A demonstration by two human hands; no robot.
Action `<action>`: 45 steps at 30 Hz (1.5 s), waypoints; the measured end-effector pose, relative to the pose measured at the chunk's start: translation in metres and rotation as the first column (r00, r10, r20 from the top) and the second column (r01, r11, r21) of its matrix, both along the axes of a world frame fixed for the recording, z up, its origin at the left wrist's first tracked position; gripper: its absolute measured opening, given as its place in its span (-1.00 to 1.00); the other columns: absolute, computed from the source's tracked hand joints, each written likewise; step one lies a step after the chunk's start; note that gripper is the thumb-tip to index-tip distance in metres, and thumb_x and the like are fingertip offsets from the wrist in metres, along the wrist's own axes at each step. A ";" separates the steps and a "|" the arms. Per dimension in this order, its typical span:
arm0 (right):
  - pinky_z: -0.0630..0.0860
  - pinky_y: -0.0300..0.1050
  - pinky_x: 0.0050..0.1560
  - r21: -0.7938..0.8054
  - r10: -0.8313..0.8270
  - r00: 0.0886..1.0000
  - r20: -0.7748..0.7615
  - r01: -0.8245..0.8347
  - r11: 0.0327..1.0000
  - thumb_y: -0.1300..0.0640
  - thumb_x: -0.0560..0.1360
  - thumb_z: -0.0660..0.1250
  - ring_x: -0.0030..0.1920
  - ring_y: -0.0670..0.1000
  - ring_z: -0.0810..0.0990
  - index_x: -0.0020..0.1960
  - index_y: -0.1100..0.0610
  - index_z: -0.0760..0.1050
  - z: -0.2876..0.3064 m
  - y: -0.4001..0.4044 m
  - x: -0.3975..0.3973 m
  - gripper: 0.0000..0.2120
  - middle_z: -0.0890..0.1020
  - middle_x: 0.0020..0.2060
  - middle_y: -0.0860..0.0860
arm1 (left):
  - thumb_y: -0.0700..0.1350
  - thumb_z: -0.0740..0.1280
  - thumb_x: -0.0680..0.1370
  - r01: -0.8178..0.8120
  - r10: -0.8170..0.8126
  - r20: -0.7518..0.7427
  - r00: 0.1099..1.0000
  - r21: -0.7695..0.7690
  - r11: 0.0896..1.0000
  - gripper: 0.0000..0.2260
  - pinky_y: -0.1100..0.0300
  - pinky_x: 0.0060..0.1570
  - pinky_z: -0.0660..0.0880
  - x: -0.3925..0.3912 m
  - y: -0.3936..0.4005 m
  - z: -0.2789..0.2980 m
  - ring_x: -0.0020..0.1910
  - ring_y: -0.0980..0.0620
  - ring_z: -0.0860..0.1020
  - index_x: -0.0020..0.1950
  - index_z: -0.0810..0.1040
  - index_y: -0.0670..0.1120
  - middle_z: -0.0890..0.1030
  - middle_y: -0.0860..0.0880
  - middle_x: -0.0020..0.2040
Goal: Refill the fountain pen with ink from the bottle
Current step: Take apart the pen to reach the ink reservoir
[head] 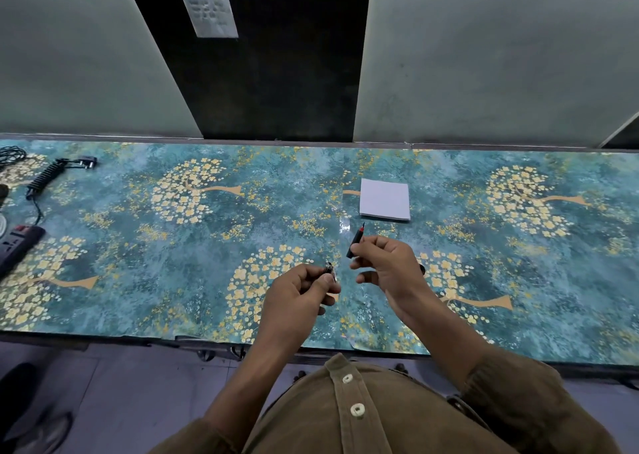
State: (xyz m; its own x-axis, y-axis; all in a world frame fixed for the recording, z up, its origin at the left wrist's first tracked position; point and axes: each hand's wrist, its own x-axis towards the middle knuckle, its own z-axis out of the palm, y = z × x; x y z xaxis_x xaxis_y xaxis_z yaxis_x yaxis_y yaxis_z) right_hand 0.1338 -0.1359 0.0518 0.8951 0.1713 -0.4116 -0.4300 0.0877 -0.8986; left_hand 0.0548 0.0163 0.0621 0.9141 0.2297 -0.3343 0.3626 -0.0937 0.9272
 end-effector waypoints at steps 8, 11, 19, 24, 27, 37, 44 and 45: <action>0.44 -0.07 -0.37 -0.517 0.138 0.979 -0.151 -0.197 0.833 0.20 0.42 0.39 -0.47 0.04 0.48 -0.40 0.13 0.41 -0.094 0.015 0.007 -0.74 0.50 -0.46 0.12 | -0.11 0.43 0.55 -0.162 0.162 0.018 0.987 0.025 0.986 -0.95 0.21 -0.18 0.51 -0.009 0.028 -0.002 -0.19 0.07 0.62 -0.03 0.68 -0.04 0.70 0.03 -0.17; 0.38 -0.16 -0.35 -0.733 0.212 0.973 -0.096 -0.213 0.646 0.18 0.42 0.38 -0.45 0.05 0.49 -0.45 0.11 0.45 -0.106 0.022 0.015 -0.73 0.53 -0.50 0.07 | -0.06 0.45 0.53 -0.196 0.193 0.039 0.980 0.098 0.976 -0.92 0.30 -0.19 0.46 -0.016 0.039 -0.003 -0.08 0.03 0.62 0.00 0.68 -0.01 0.69 -0.01 -0.09; 0.49 -0.07 -0.16 -0.801 0.231 0.972 -0.043 -0.172 0.574 0.13 0.49 0.37 -0.12 0.09 0.63 -0.02 0.16 0.59 -0.101 0.033 0.005 -0.89 0.65 -0.17 0.07 | -0.12 0.44 0.54 -0.238 0.235 0.072 0.969 0.042 0.970 -0.99 0.05 -0.11 0.54 -0.019 0.053 -0.003 -0.21 0.03 0.59 -0.08 0.65 -0.02 0.68 -0.04 -0.19; 0.57 -0.04 -0.27 -0.380 0.227 0.962 -0.156 -0.270 0.885 0.16 0.56 0.38 -0.28 0.00 0.62 -0.03 0.15 0.57 -0.079 0.035 -0.035 -0.94 0.62 -0.21 0.08 | -0.26 0.41 0.54 -0.252 0.254 0.024 0.967 -0.073 0.965 -0.95 0.08 -0.21 0.56 -0.010 0.056 -0.011 -0.25 -0.02 0.60 -0.07 0.60 -0.13 0.63 -0.08 -0.27; 0.57 -0.14 -0.33 0.010 0.211 0.947 -0.243 -0.215 0.977 0.28 0.54 0.39 -0.33 -0.01 0.60 0.06 0.27 0.58 -0.058 0.036 -0.052 -0.88 0.61 -0.26 0.10 | -0.32 0.41 0.52 -0.225 0.208 -0.092 0.974 -0.271 0.936 -0.93 0.21 -0.29 0.58 -0.006 0.055 -0.013 -0.26 -0.01 0.65 -0.04 0.58 -0.19 0.65 -0.13 -0.23; 0.56 -0.21 -0.33 0.019 -0.052 0.999 -0.009 0.052 0.998 0.23 0.53 0.41 -0.36 -0.06 0.58 0.02 0.31 0.65 -0.012 0.037 -0.066 -0.85 0.65 -0.36 0.04 | -0.41 0.37 0.45 -0.268 -0.067 -0.388 0.919 -0.741 0.616 -0.87 0.26 -0.26 0.66 -0.001 0.039 -0.016 -0.29 0.00 0.70 -0.04 0.60 -0.27 0.70 -0.17 -0.23; 0.56 -0.20 -0.25 -0.297 0.066 0.972 0.225 0.004 0.955 0.17 0.56 0.40 -0.34 -0.16 0.61 0.01 0.13 0.66 0.011 0.038 -0.066 -0.91 0.68 -0.36 -0.12 | -0.39 0.38 0.35 -0.320 -0.099 -0.400 0.911 -0.838 0.441 -0.74 0.26 -0.24 0.66 0.001 0.039 -0.011 -0.28 -0.01 0.71 0.03 0.59 -0.31 0.70 -0.20 -0.18; 0.56 -0.23 -0.25 -0.315 0.076 0.969 0.236 0.003 0.949 0.15 0.56 0.40 -0.34 -0.17 0.62 0.01 0.11 0.66 0.014 0.038 -0.067 -0.91 0.69 -0.35 -0.13 | -0.39 0.38 0.35 -0.324 -0.099 -0.398 0.912 -0.847 0.422 -0.72 0.26 -0.24 0.66 0.001 0.040 -0.012 -0.27 -0.01 0.71 0.06 0.59 -0.31 0.70 -0.20 -0.17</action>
